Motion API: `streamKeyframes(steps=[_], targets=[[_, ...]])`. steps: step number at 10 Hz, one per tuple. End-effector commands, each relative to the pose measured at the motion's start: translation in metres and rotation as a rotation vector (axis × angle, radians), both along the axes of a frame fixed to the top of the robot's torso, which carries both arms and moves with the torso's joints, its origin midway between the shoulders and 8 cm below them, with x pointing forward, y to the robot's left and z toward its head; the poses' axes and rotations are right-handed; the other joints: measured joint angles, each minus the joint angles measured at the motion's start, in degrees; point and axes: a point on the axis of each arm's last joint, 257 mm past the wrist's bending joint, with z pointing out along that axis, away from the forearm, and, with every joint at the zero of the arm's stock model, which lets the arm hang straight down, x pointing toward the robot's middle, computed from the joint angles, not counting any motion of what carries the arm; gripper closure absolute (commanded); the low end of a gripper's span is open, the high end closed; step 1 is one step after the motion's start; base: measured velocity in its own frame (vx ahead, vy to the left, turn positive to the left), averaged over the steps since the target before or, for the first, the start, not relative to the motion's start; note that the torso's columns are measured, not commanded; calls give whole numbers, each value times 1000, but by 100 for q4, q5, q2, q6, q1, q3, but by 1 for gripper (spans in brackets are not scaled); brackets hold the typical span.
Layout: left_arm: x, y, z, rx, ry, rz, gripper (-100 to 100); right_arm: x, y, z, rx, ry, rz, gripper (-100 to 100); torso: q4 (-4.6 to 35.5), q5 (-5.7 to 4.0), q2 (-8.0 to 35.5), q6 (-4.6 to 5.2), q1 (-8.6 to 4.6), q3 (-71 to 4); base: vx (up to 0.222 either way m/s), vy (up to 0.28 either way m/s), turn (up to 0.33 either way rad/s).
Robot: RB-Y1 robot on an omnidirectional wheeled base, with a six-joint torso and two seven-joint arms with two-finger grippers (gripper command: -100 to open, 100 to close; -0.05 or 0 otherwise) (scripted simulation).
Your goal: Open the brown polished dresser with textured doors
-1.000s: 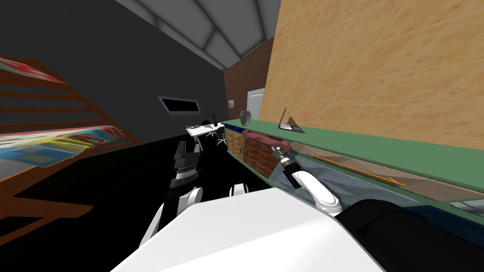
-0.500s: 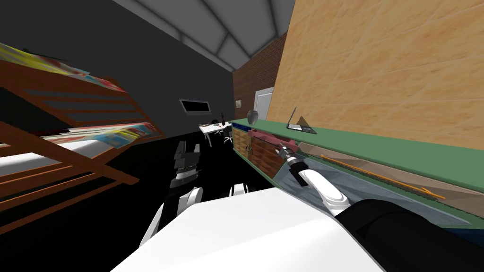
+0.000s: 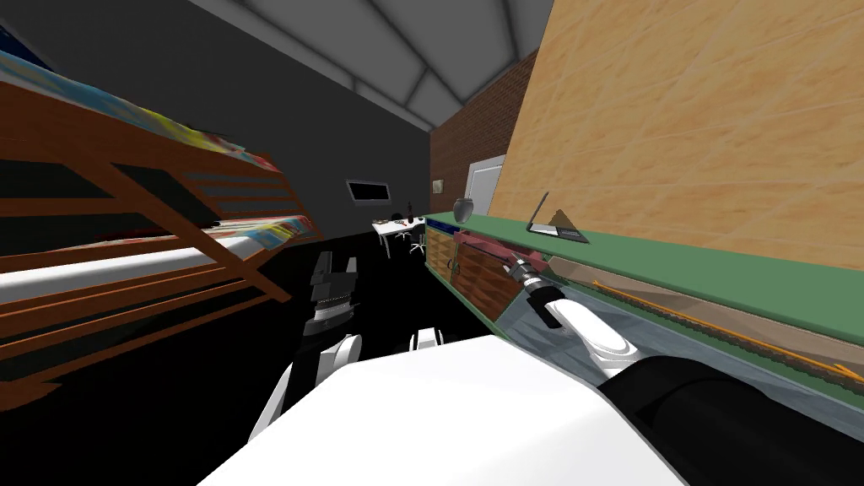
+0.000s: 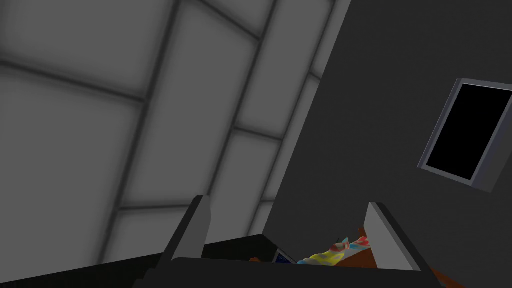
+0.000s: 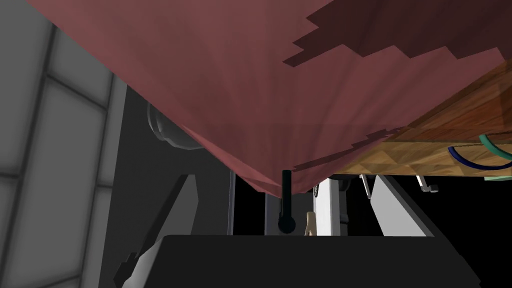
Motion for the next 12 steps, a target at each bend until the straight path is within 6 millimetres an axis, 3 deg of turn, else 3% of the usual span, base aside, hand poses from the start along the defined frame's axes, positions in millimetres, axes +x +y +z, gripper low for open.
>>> streamKeyframes(steps=[1,2,3,4,5,6,8,9,10,11,12], targets=[[0,0,0,0,0,0,0,-5,-34,6,-4,1,-50,-100,5,2,16,-6,6,8,-77,49,161],[0,0,0,0,0,0,0,-9,-58,14,-2,-3,-84,-100,5,1,15,4,0,10,-102,64,278],[0,0,0,0,0,0,0,-11,-64,15,-4,-4,-96,-100,5,1,17,-6,4,10,-95,50,162],[0,0,0,0,0,0,0,-16,-88,20,3,-4,-133,-100,4,1,11,2,-2,6,-107,64,314],[0,0,0,0,0,0,0,-18,-93,26,-3,-14,-143,-100,3,1,10,-6,3,5,-80,67,160],[0,0,0,0,0,0,0,-24,-118,35,2,-21,-183,-100,1,1,2,3,4,1,-84,103,317],[0,0,0,0,0,0,0,-26,-121,39,-1,-27,-189,-100,1,2,1,4,-1,0,-47,48,44],[0,0,0,0,0,0,0,-34,-147,50,5,-41,-231,-100,-1,-5,-4,3,-17,-2,-44,65,262],[0,0,0,0,0,0,0,-29,-137,44,3,-35,-214,-100,2,2,0,-14,2,-2,-25,34,77],[0,0,0,0,0,0,0,-29,-139,44,4,-34,-216,0,2,5,0,0,1,-1,-3,4,-12],[0,0,0,0,0,0,0,-29,-139,44,4,-33,-215,0,3,3,3,0,-1,1,0,0,0]])
